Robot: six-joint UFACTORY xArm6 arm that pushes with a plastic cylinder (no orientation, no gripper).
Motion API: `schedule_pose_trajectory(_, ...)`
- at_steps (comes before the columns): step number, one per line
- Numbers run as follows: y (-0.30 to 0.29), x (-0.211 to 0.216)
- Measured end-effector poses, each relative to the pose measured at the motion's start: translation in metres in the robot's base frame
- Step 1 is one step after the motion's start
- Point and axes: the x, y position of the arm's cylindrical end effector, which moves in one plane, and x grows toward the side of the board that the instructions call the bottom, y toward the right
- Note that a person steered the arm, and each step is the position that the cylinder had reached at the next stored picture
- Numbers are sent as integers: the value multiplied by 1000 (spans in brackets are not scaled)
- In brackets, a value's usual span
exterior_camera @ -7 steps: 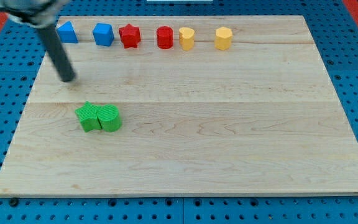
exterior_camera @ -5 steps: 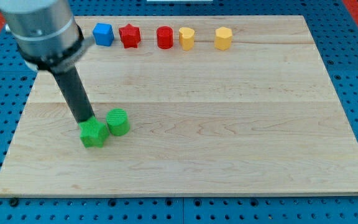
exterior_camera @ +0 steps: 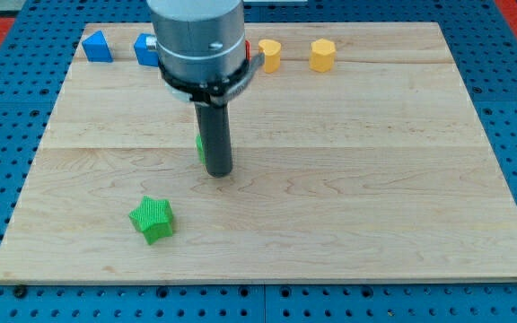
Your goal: Move the green circle to the right of the yellow hexagon
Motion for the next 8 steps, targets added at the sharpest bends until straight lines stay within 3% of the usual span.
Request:
schedule_pose_trajectory(3,-66,-66)
schedule_pose_trajectory(5,10,-85)
schedule_pose_trajectory(7,16,-86)
schedule_pose_trajectory(8,64,-89)
